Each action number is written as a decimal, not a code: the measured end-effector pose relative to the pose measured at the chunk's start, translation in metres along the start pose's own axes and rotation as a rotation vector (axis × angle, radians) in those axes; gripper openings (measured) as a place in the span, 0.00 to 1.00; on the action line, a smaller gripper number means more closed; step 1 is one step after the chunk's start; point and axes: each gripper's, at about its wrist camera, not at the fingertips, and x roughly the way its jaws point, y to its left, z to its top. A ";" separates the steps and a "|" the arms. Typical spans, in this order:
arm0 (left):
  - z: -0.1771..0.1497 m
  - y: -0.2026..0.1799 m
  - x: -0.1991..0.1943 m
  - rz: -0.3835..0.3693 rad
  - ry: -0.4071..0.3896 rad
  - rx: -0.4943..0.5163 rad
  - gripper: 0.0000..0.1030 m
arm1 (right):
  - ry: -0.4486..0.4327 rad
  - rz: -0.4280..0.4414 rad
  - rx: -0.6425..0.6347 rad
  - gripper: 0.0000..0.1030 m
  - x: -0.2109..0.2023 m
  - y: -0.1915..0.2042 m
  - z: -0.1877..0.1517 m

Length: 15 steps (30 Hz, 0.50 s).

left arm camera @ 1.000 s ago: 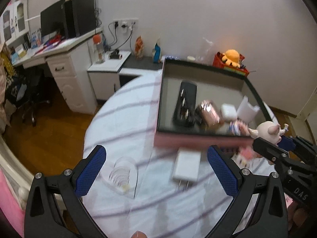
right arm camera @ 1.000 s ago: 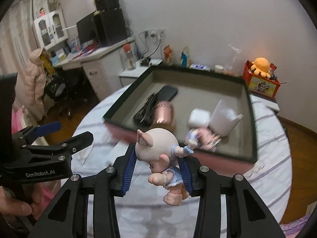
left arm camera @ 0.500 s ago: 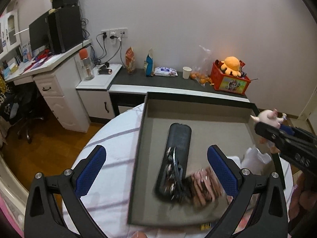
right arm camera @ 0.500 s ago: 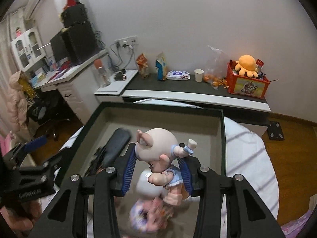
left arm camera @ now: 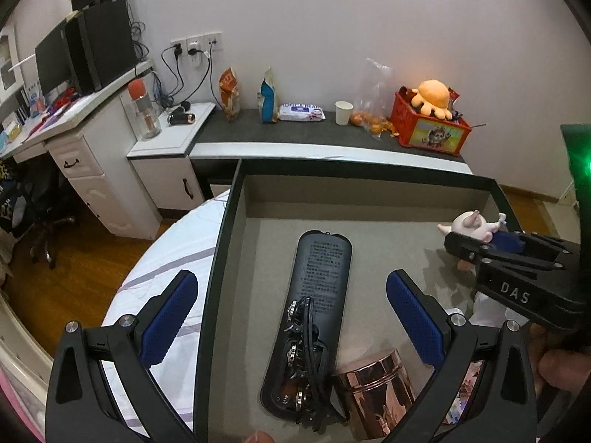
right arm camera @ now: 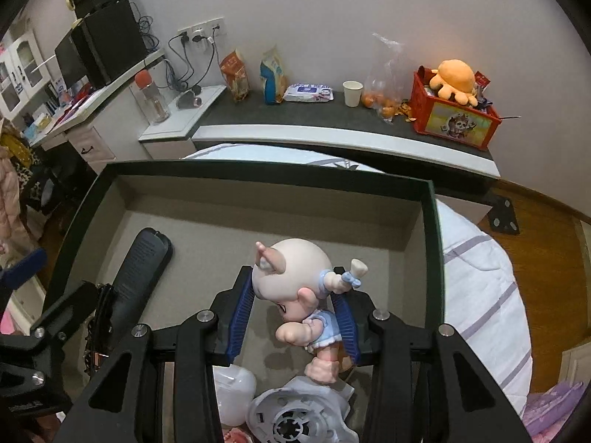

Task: Organize rigid objects
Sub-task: 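Carry the pig doll figure into the pink box and release it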

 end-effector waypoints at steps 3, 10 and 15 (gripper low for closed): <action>-0.002 0.002 -0.002 -0.005 0.002 -0.006 1.00 | -0.029 -0.013 -0.003 0.69 -0.006 0.000 0.002; -0.004 0.005 -0.025 -0.014 -0.027 -0.022 1.00 | -0.109 0.000 0.023 0.77 -0.040 0.002 0.000; -0.013 0.007 -0.061 -0.024 -0.076 -0.026 1.00 | -0.185 0.017 0.049 0.78 -0.084 0.003 -0.017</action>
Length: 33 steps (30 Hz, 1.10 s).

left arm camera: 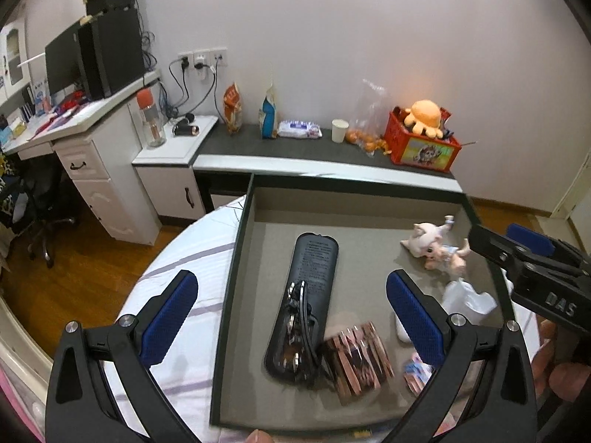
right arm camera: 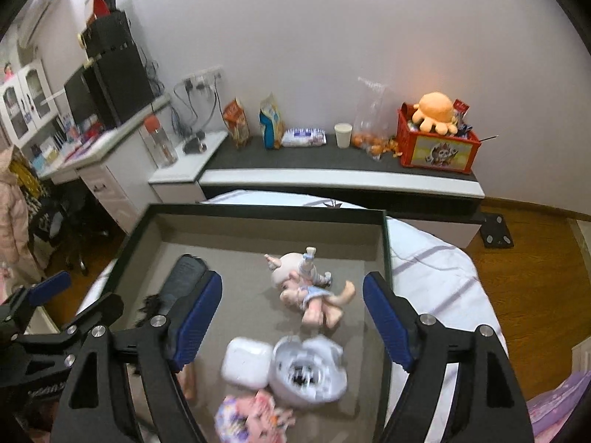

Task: Organize rigid objects
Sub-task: 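Carry the pig doll figure into the pink box and release it, then move the left gripper toward the white charger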

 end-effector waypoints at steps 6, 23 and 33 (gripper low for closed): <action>-0.028 0.004 -0.046 -0.027 -0.032 0.002 1.00 | -0.060 0.017 0.023 0.78 -0.057 0.003 -0.035; -0.143 0.013 -0.078 0.004 0.106 0.013 1.00 | 0.029 0.066 0.094 0.78 -0.101 0.006 -0.157; -0.142 0.007 -0.039 -0.010 0.167 0.039 1.00 | 0.031 0.062 0.104 0.78 -0.103 0.002 -0.160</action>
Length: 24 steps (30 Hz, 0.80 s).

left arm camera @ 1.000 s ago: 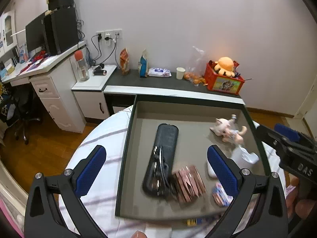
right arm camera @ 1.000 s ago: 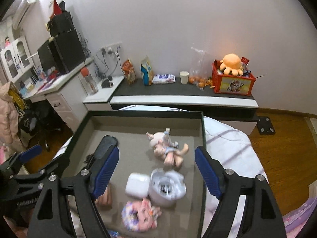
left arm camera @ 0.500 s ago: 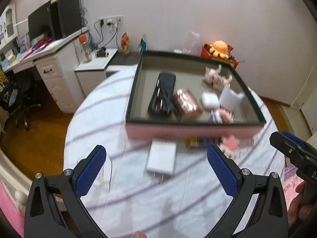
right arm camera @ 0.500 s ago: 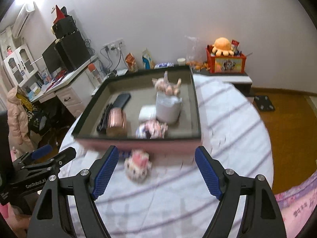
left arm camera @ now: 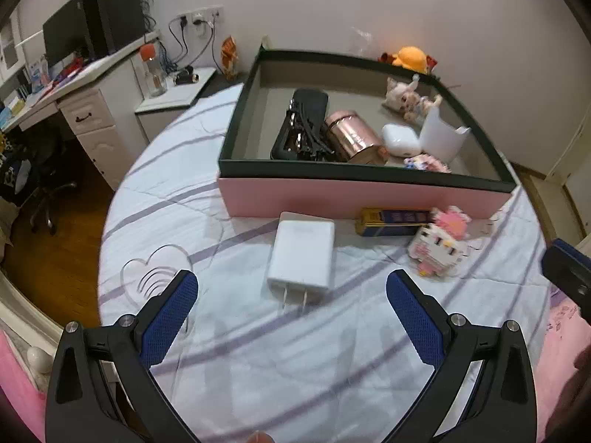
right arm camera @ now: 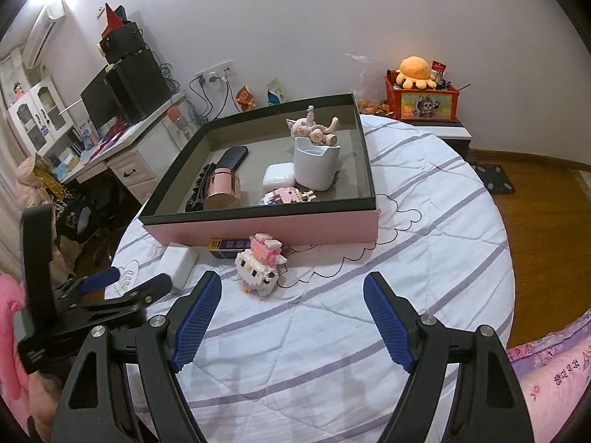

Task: Organize rigid objects
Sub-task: 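Move the left gripper toward the white charger, then close the left gripper on the white charger and lift it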

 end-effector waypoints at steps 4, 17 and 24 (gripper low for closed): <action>0.006 -0.001 0.027 0.002 0.043 0.021 1.00 | 0.014 -0.009 0.004 0.78 0.007 -0.001 0.001; 0.014 0.007 0.041 -0.054 0.046 0.037 0.39 | 0.035 -0.039 0.010 0.78 0.017 -0.006 0.008; 0.007 0.009 0.013 -0.077 0.034 0.009 0.39 | 0.033 -0.032 -0.018 0.78 0.017 0.002 0.011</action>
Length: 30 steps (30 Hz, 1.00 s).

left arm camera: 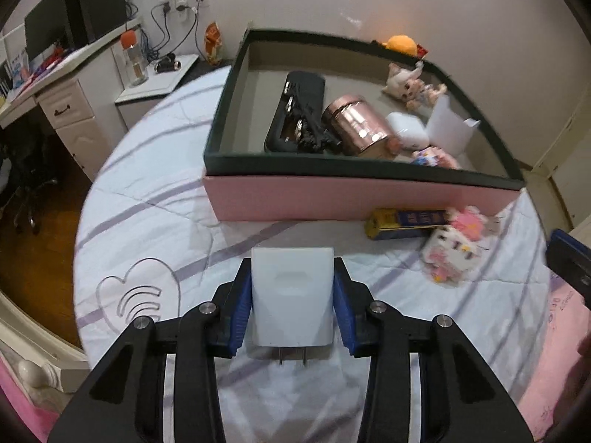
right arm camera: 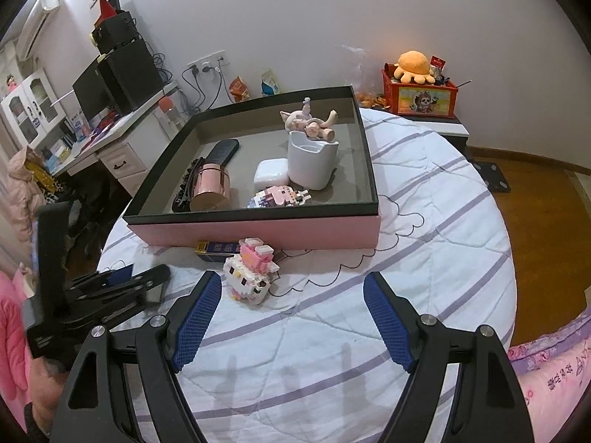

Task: Organize rigid objects
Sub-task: 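Close the left gripper on the white charger and lift it, then carry the white charger into the pink box and release it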

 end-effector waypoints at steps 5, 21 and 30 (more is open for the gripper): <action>0.016 -0.009 -0.026 -0.031 -0.037 0.012 0.39 | -0.028 -0.001 -0.001 0.78 0.001 -0.001 0.018; 0.162 -0.054 0.008 -0.067 -0.140 0.085 0.39 | -0.093 -0.077 0.013 0.78 0.062 -0.033 0.135; 0.187 -0.075 0.071 -0.080 -0.049 0.113 0.39 | -0.061 -0.069 0.034 0.79 0.094 -0.052 0.149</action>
